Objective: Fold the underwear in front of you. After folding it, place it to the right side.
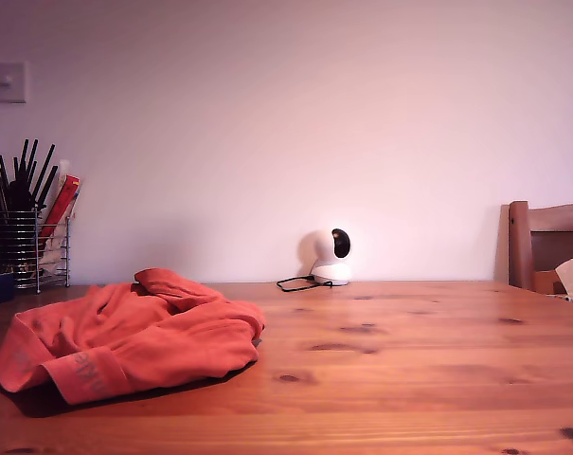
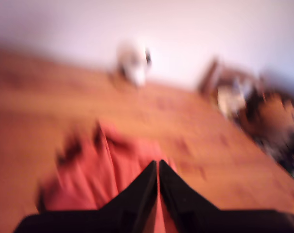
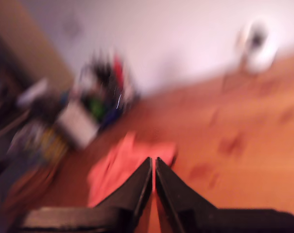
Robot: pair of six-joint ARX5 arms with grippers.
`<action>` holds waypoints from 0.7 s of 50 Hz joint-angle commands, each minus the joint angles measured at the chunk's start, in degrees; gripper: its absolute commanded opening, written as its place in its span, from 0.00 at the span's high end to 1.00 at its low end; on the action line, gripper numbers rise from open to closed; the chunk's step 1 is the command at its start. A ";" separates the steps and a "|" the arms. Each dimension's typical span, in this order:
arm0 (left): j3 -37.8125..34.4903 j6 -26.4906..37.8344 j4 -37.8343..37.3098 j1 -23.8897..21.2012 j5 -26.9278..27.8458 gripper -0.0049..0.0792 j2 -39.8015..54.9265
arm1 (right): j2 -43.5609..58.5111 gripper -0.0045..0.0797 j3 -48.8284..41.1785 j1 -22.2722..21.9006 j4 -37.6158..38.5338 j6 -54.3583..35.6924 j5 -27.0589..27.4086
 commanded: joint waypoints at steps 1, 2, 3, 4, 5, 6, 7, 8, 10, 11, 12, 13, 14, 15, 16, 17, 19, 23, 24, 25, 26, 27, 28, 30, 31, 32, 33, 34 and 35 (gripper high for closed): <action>2.34 3.67 -0.24 -0.77 0.96 0.96 4.61 | 3.28 0.96 1.88 1.55 0.31 0.11 -1.01; 2.99 4.85 -0.42 -0.98 1.33 0.96 6.21 | 4.48 0.96 2.19 2.08 0.33 0.09 -1.27; 3.56 6.23 -0.57 -1.22 1.64 0.96 7.58 | 5.60 0.96 2.45 2.58 0.35 0.04 -1.53; 4.26 7.61 -0.85 -1.53 1.90 0.96 9.29 | 7.04 0.96 2.64 3.17 0.33 0.02 -1.60; 4.90 8.83 -1.31 -1.81 2.03 0.96 10.95 | 8.31 0.96 3.10 3.69 0.31 -0.02 -1.57; 5.66 9.88 -1.77 -2.21 2.12 0.96 12.79 | 9.51 0.96 3.37 4.35 0.35 -0.15 -1.60; 6.38 11.41 -2.10 -2.54 2.19 0.96 14.45 | 10.73 0.96 3.78 5.01 0.35 -0.20 -1.57; 7.15 12.28 -2.51 -2.91 2.19 0.96 16.31 | 11.91 0.96 4.17 5.64 0.35 -0.31 -1.57; 8.44 15.37 -3.37 -3.67 2.19 0.96 19.78 | 14.43 0.96 4.92 6.97 0.50 -0.66 -1.51; 9.11 15.37 -3.85 -4.07 2.19 0.96 21.44 | 15.72 0.96 5.22 7.65 0.83 -0.66 -1.46; 9.73 17.94 -4.33 -4.44 2.19 0.96 22.91 | 16.66 0.96 5.51 8.15 0.94 -0.72 -1.44; 10.40 18.73 -4.68 -4.94 2.16 0.96 24.70 | 18.08 0.96 5.90 8.94 1.05 -0.98 -1.40; 10.91 18.73 -4.85 -5.33 2.16 0.96 26.14 | 19.17 0.96 6.29 9.57 1.11 -1.44 -1.36; 11.41 20.94 -5.07 -5.77 2.10 0.96 27.61 | 20.11 0.96 6.69 10.23 1.11 -1.75 -1.29; 11.96 21.46 -5.29 -6.25 2.10 0.96 29.18 | 21.68 0.96 7.10 10.91 1.16 -1.90 -1.09; 12.41 21.46 -5.62 -6.60 2.05 0.96 30.40 | 22.91 0.96 7.61 11.63 1.16 -1.90 -0.87; 13.40 23.93 -6.34 -7.34 1.31 0.96 32.79 | 24.79 0.96 8.52 12.81 1.14 -1.92 -0.46; 15.19 26.53 -7.19 -8.85 -2.01 0.96 37.48 | 29.92 0.96 10.62 15.34 1.20 -2.16 0.68; 15.50 26.53 -7.13 -9.20 -3.26 0.96 38.49 | 30.95 0.96 11.04 15.87 1.22 -2.38 0.92; 15.78 27.45 -7.06 -9.49 -4.72 0.96 39.30 | 32.00 0.96 11.65 16.22 1.22 -2.78 1.33; 16.09 28.15 -7.06 -9.81 -6.19 0.96 40.30 | 33.14 0.96 12.28 16.50 1.22 -3.34 1.66; 16.48 28.15 -7.02 -10.12 -7.80 0.96 41.27 | 34.14 0.96 12.85 17.44 1.22 -3.89 2.03; 16.85 28.15 -7.02 -10.40 -9.64 0.96 42.25 | 34.93 0.96 13.29 18.08 1.27 -4.42 2.29; 17.53 29.81 -7.02 -10.93 -12.33 0.96 44.04 | 36.87 0.96 14.47 19.15 1.51 -5.38 3.06; 17.90 30.10 -7.04 -11.17 -13.53 0.96 44.98 | 37.90 0.96 15.02 19.63 1.57 -5.77 3.43; 18.18 30.47 -7.02 -11.37 -14.45 0.96 45.81 | 38.80 0.96 15.56 20.09 1.64 -6.36 3.80; 18.56 30.82 -6.97 -11.65 -14.95 0.96 46.93 | 39.74 0.96 16.04 20.48 1.66 -6.69 4.15; 18.82 30.91 -6.93 -11.91 -15.12 0.96 47.87 | 40.50 0.96 16.61 20.83 1.66 -6.86 4.52; 19.04 30.91 -6.78 -12.11 -15.15 0.96 48.48 | 41.44 0.96 17.16 21.29 1.64 -7.23 4.66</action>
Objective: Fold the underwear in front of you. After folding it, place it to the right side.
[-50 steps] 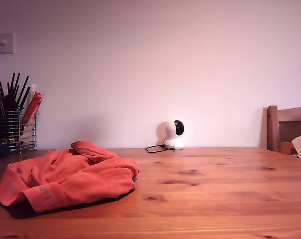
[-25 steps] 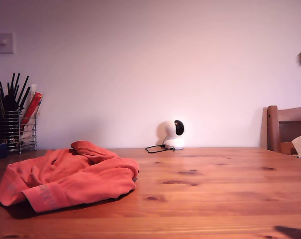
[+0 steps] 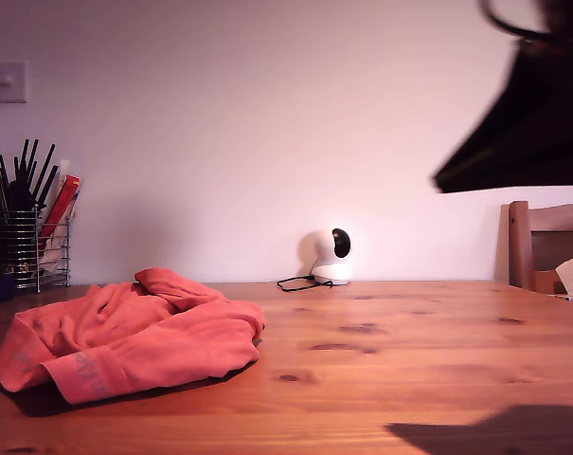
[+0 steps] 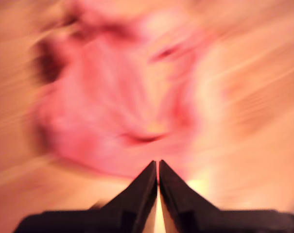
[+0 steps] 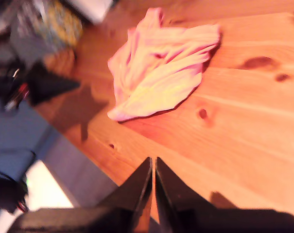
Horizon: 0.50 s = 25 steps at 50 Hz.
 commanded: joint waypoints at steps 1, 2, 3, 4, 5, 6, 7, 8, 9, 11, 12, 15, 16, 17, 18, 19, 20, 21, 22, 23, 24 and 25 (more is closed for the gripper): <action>1.29 0.81 0.81 -0.81 -0.44 0.96 2.73 | 2.23 0.96 2.10 1.09 0.68 -1.46 0.50; 1.51 0.76 1.18 -1.07 -0.39 0.96 3.58 | 3.50 0.96 2.58 1.31 0.72 -1.60 0.50; 1.66 0.76 1.75 -1.42 -0.35 0.96 4.44 | 4.46 0.96 3.06 1.68 0.79 -1.75 0.50; 1.79 0.76 2.38 -1.75 -0.33 0.96 5.09 | 5.16 0.96 3.50 1.88 0.81 -1.88 0.50; 1.86 0.74 3.39 -2.21 -0.33 0.96 5.88 | 6.36 0.96 3.98 2.10 0.87 -1.90 0.50; 1.86 0.74 4.63 -2.60 -0.33 0.96 6.60 | 7.30 0.96 4.37 2.36 0.92 -1.90 0.50; 1.86 0.74 5.88 -3.08 -0.35 0.96 7.32 | 8.20 0.96 4.74 2.49 1.01 -1.90 0.48; 1.86 0.74 7.17 -3.56 -0.35 0.96 7.96 | 9.18 0.96 5.14 2.75 1.05 -1.90 0.48; 1.88 0.70 8.35 -4.04 -0.35 0.96 8.63 | 10.21 0.96 5.53 2.93 1.14 -1.92 0.50; 1.88 0.55 10.56 -4.98 -0.42 0.96 9.81 | 12.00 0.96 6.10 3.19 1.42 -1.92 0.50; 1.88 0.52 11.69 -5.44 -0.44 0.96 10.51 | 12.85 0.96 6.38 3.30 1.66 -1.92 0.46; 1.88 0.42 14.36 -6.49 -1.03 0.96 12.63 | 15.04 0.96 7.02 3.54 2.21 -2.10 0.46; 1.88 0.24 15.15 -6.84 -1.40 0.96 13.46 | 15.76 0.96 7.21 3.54 2.38 -2.34 0.46; 1.88 0.24 15.87 -7.15 -1.88 0.96 14.25 | 16.35 0.96 7.41 3.54 2.49 -2.38 0.44; 1.88 0.24 16.61 -7.43 -2.56 0.96 15.02 | 16.81 0.96 7.58 3.54 2.75 -2.64 0.42; 1.88 0.24 17.55 -7.76 -3.02 0.96 16.02 | 17.35 0.96 7.74 3.54 2.86 -2.93 0.39; 1.88 0.24 18.43 -8.11 -3.69 0.96 16.96 | 17.84 0.96 8.00 3.58 2.93 -2.99 0.39; 1.88 0.24 19.26 -8.39 -4.07 0.96 17.75 | 18.23 0.96 8.15 3.61 2.93 -3.02 0.39; 1.88 0.24 20.00 -8.63 -4.33 0.96 18.60 | 18.60 0.96 8.39 3.63 2.99 -3.04 0.39; 1.88 0.24 20.98 -9.01 -4.57 0.96 19.43 | 18.82 0.96 8.55 3.63 2.97 -3.06 0.37; 1.88 0.22 21.86 -9.31 -4.83 0.96 20.33 | 18.99 0.96 8.70 3.63 2.97 -3.21 0.37; 1.88 0.15 22.73 -9.60 -5.03 0.96 21.00 | 19.12 0.96 8.85 3.63 2.91 -3.39 0.37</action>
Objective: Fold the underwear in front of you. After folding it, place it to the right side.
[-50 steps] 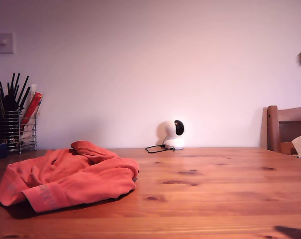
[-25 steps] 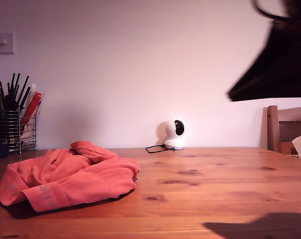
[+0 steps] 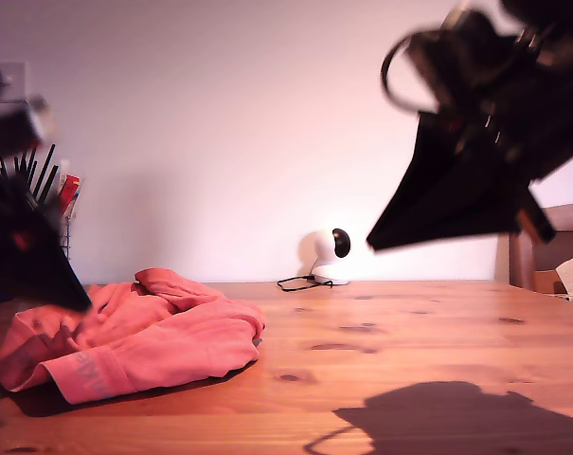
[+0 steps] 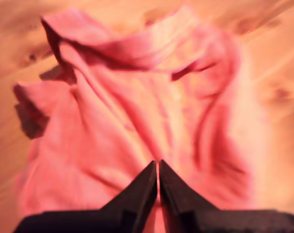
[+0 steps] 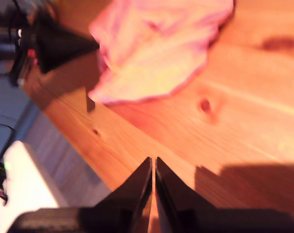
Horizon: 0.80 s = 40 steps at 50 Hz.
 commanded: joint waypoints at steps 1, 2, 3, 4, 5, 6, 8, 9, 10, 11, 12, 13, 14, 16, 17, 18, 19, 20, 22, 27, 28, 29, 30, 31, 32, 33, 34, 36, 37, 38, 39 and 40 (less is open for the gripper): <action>-0.09 -0.04 2.69 -0.94 -0.63 0.96 2.91 | 0.09 0.96 1.86 0.37 0.79 -0.68 -0.13; -0.09 -0.04 3.50 -1.25 -0.76 0.96 3.74 | 0.09 0.96 1.99 0.37 0.79 -0.94 -0.11; -0.09 -0.04 4.35 -1.55 -0.90 0.96 4.48 | 0.09 0.96 2.14 0.37 0.79 -1.38 -0.11; -0.09 -0.70 5.20 -1.88 -1.11 0.96 5.35 | 0.09 0.96 2.29 0.37 0.79 -1.75 -0.11; -0.07 -1.14 6.23 -2.25 -1.20 0.96 6.32 | 0.09 0.96 2.51 0.37 0.72 -1.79 -0.11; -0.07 -1.16 6.86 -2.69 -1.20 0.96 7.13 | 0.09 0.96 2.67 0.37 0.74 -1.79 -0.11; -0.02 -1.92 8.15 -3.61 -1.22 0.96 8.70 | 0.09 0.96 2.97 0.37 0.81 -1.81 -0.09; 0.02 -2.47 8.74 -4.09 -1.20 0.96 9.53 | 0.09 0.96 3.15 0.37 0.87 -1.81 -0.09; 0.11 -2.75 9.14 -4.52 -1.16 0.96 10.32 | 0.09 0.96 3.26 0.37 0.87 -1.84 -0.07; 0.24 -3.10 9.38 -4.96 -1.14 0.96 11.02 | 0.09 0.96 3.39 0.37 0.87 -1.84 -0.07; 0.39 -3.26 9.46 -5.55 -1.11 0.96 11.76 | 0.09 0.96 3.52 0.35 0.83 -1.84 -0.04; 0.55 -3.87 9.46 -5.97 -1.09 0.96 12.35 | 0.09 0.96 3.61 0.35 0.83 -1.84 -0.02; 0.76 -4.44 9.44 -6.56 -0.74 0.96 12.96 | 0.09 0.96 3.69 0.35 0.83 -1.84 -0.04; 1.33 -4.59 9.44 -7.91 0.24 0.96 14.19 | 0.09 0.96 3.80 0.35 0.79 -1.84 -0.04; 1.60 -5.49 9.42 -8.52 0.74 0.96 14.58 | 0.09 0.96 3.82 0.35 0.76 -1.84 -0.04; 1.95 -5.55 9.42 -9.31 1.20 0.96 15.02 | 0.09 0.96 3.82 0.35 0.74 -1.86 -0.02; 2.27 -5.55 9.42 -10.08 1.57 0.96 15.30 | 0.09 0.96 3.82 0.35 0.70 -1.90 -0.04; 2.58 -6.01 9.42 -10.69 1.92 0.96 15.45 | 0.09 0.96 3.82 0.35 0.61 -1.92 -0.04; 3.34 -6.67 9.49 -12.35 2.19 0.96 15.85 | 0.09 0.96 3.82 0.35 0.13 -2.08 -0.04; 5.73 -8.20 9.49 -15.82 2.78 0.96 15.91 | 0.09 0.96 3.82 0.24 -1.86 -2.38 -0.04; 6.25 -9.60 9.49 -16.48 2.84 0.96 15.91 | 0.09 0.96 3.82 0.24 -2.43 -2.67 -0.04; 6.82 -9.88 9.49 -17.18 2.93 0.96 15.91 | 0.09 0.96 3.82 0.24 -3.13 -3.13 -0.04; 7.39 -10.27 9.49 -17.79 2.97 0.96 15.91 | 0.09 0.96 3.82 0.24 -3.74 -3.41 -0.02; 7.93 -10.49 9.49 -18.32 2.95 0.96 15.91 | 0.09 0.96 3.82 0.24 -4.31 -3.72 -0.04; 8.57 -10.62 9.46 -18.88 2.93 0.96 15.91 | 0.09 0.96 3.82 0.24 -4.92 -4.11 -0.04; 9.11 -10.62 9.44 -19.39 2.91 0.96 15.91 | 0.09 0.96 3.82 0.26 -5.68 -4.52 -0.04; 9.57 -10.64 9.44 -19.71 2.86 0.96 15.91 | 0.09 0.96 3.82 0.26 -6.34 -4.74 -0.04; 10.62 -10.67 9.42 -20.46 2.47 0.96 15.91 | 0.09 0.96 3.82 0.26 -7.65 -5.57 -0.09; 11.15 -11.10 9.40 -20.76 2.36 0.96 15.91 | 0.09 0.96 3.82 0.26 -8.24 -5.90 -0.11; 11.52 -11.13 9.40 -20.96 2.36 0.96 15.91 | 0.09 0.96 3.82 0.28 -8.68 -6.27 -0.11; 11.91 -11.13 9.42 -21.16 2.34 0.96 15.91 | 0.09 0.96 3.82 0.35 -9.03 -6.54 -0.11; 12.20 -11.13 9.42 -21.29 2.29 0.96 15.91 | 0.09 0.96 3.82 0.39 -9.53 -6.69 -0.11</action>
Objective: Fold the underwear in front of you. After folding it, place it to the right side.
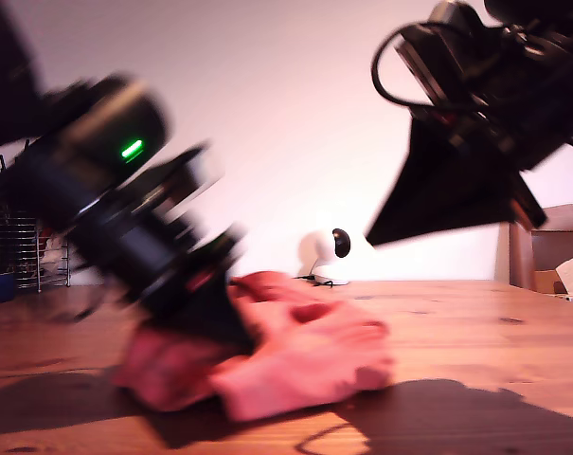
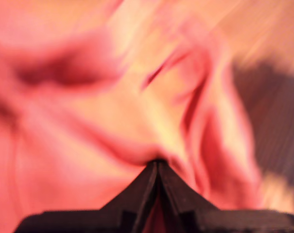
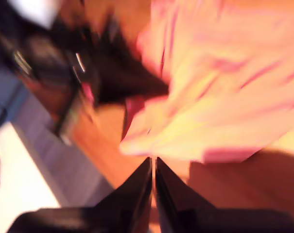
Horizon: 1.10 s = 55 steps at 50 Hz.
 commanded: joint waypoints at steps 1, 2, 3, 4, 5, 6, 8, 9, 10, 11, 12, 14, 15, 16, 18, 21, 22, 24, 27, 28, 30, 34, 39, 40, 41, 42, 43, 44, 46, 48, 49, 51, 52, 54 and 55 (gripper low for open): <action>0.74 -0.31 0.35 0.00 -0.22 0.96 0.72 | -0.04 0.96 0.39 0.42 -0.76 -0.92 -0.13; 0.98 -0.31 0.33 -0.04 -0.24 0.96 0.72 | -0.04 0.96 0.39 0.59 -1.07 -1.16 -0.15; 1.16 -0.31 0.28 -0.04 -0.24 0.96 0.72 | -0.04 0.96 0.39 0.72 -1.33 -1.75 -0.15; 1.29 -0.33 0.28 -0.04 -0.24 0.96 0.72 | -0.04 0.96 0.39 0.92 -1.55 -1.92 -0.17; 1.42 -0.33 0.31 -0.04 -0.24 0.96 0.72 | -0.04 0.96 0.39 1.09 -1.73 -2.03 -0.17; 1.51 -0.33 0.31 -0.02 -0.22 0.96 0.72 | -0.04 0.95 0.39 1.25 -1.90 -2.19 -0.20; 1.84 -0.33 0.15 -0.02 -0.20 0.96 0.72 | -0.04 0.94 0.39 1.64 -2.12 -2.40 -0.28; 1.97 -0.33 0.11 -0.02 -0.20 0.96 0.72 | -0.04 0.94 0.39 1.99 -2.19 -2.71 -0.44; 2.10 -0.33 -0.04 0.02 -0.17 0.96 0.72 | -0.04 0.94 0.39 2.32 -2.29 -3.26 -0.61; 2.27 -0.33 -0.22 0.09 -0.17 0.96 0.72 | -0.04 0.94 0.39 2.78 -2.29 -3.41 -0.66; 2.40 -0.31 -0.37 0.17 -0.17 0.96 0.72 | -0.04 0.94 0.39 2.99 -2.32 -3.43 -0.66; 2.69 -0.31 -0.79 0.42 -0.13 0.96 0.72 | -0.04 0.94 0.39 3.85 -2.29 -3.41 -0.63; 2.89 -0.31 -1.11 0.52 0.00 0.96 0.72 | -0.04 0.94 0.39 4.15 -2.29 -3.39 -0.63; 3.13 -0.31 -1.57 0.63 0.04 0.96 0.70 | -0.04 0.94 0.39 4.42 -2.32 -3.37 -0.61; 3.65 -0.31 -2.62 0.70 0.04 0.96 0.70 | -0.04 0.94 0.39 4.76 -2.36 -3.26 -0.55; 4.76 -0.31 -4.96 0.79 0.17 0.96 0.55 | -0.04 0.93 0.39 4.96 -2.45 -2.93 -0.50; 5.20 -0.31 -5.90 0.87 0.26 0.96 0.52 | -0.04 0.92 0.39 5.03 -2.51 -2.93 -0.48; 6.36 -0.26 -7.98 1.07 0.50 0.96 0.46 | -0.04 0.92 0.39 5.14 -2.73 -2.93 -0.44; 8.39 -0.02 -11.63 1.36 0.96 0.96 0.39 | -0.04 0.92 0.39 5.14 -2.86 -2.93 -0.42; 9.20 -0.02 -13.05 1.42 1.07 0.96 0.39 | -0.04 0.92 0.39 5.14 -2.89 -2.93 -0.37; 10.86 -0.02 -15.87 1.60 1.09 0.96 0.39 | -0.04 0.92 0.39 5.14 -2.91 -2.93 -0.28; 14.16 1.25 -22.29 2.05 1.07 0.96 0.39 | -0.04 0.92 0.39 5.14 -2.89 -2.93 -0.17; 18.34 2.93 -31.65 2.95 0.66 0.96 0.39 | -0.04 0.92 0.39 5.14 -2.89 -2.95 -0.11; 19.06 2.95 -33.62 3.15 0.46 0.96 0.39 | -0.04 0.92 0.39 5.14 -2.89 -2.95 0.00; 19.85 2.95 -35.76 3.41 0.26 0.96 0.39 | -0.04 0.92 0.39 5.14 -2.86 -2.95 0.02; 20.61 2.95 -37.86 3.63 -0.02 0.96 0.39 | -0.04 0.92 0.39 5.14 -2.86 -2.95 0.02; 21.24 2.99 -39.63 3.91 -0.22 0.96 0.39 | -0.04 0.92 0.39 5.14 -2.84 -2.95 0.02; 21.94 3.02 -41.59 4.24 -0.42 0.96 0.39 | -0.04 0.92 0.39 5.14 -2.82 -2.97 0.02; 22.95 3.02 -44.59 4.85 -0.66 0.96 0.39 | -0.04 0.92 0.39 5.14 -2.60 -3.02 0.09; 23.71 3.02 -46.93 5.53 -0.61 0.96 0.39 | -0.04 0.92 0.39 5.14 -2.27 -3.17 0.37; 23.96 3.02 -47.95 5.92 -0.59 0.96 0.39 | -0.04 0.92 0.39 5.11 -2.14 -3.17 0.61; 24.39 3.04 -50.01 6.69 -0.52 0.96 0.39 | -0.04 0.92 0.39 5.14 -1.79 -3.19 1.16; 24.57 3.04 -50.93 7.13 -0.44 0.95 0.39 | -0.04 0.92 0.39 5.14 -1.66 -3.19 1.42; 24.74 4.55 -52.70 7.93 -0.39 0.95 0.39 | -0.04 0.92 0.39 5.11 -1.42 -3.19 1.62; 24.74 5.16 -53.68 8.31 -0.42 0.94 0.39 | -0.04 0.92 0.39 5.11 -1.33 -3.21 1.68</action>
